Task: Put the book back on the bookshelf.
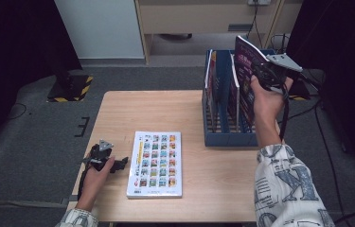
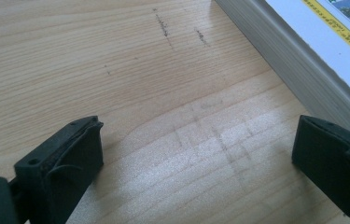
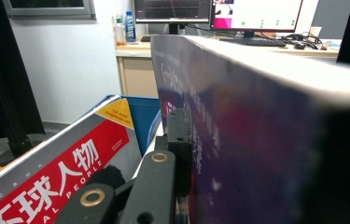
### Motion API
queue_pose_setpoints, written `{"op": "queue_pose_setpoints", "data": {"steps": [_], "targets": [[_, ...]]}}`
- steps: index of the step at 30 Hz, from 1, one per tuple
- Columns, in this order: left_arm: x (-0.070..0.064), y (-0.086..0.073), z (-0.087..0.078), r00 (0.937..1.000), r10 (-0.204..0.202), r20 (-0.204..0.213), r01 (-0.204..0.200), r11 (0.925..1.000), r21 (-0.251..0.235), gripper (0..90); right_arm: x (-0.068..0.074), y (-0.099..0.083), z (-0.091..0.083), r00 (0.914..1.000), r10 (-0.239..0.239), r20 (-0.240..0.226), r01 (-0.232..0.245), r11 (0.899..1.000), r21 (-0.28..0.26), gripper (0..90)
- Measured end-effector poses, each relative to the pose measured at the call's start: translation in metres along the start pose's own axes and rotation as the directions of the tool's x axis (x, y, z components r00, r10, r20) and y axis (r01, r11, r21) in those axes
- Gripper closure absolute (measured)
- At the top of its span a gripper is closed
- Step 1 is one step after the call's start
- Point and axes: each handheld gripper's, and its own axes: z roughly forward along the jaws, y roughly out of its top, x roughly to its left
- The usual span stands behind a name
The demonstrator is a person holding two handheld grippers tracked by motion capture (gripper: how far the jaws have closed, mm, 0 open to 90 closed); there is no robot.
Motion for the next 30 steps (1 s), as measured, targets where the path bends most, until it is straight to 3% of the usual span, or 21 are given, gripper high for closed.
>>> {"op": "queue_pose_setpoints", "data": {"steps": [15, 30], "targets": [[0.000, 0.000, 0.000, 1.0000, 0.000, 0.000, 0.000, 1.0000, 0.000, 0.9, 0.002, -0.008, 0.010, 1.0000, 0.009, 0.003, -0.009, 1.000, -0.008, 83.8], [0.000, 0.000, 0.000, 1.0000, -0.002, 0.000, 0.002, 1.0000, 0.000, 0.9, -0.005, -0.020, 0.013, 0.9994, 0.034, -0.003, -0.034, 0.999, -0.009, 83.7]]}}
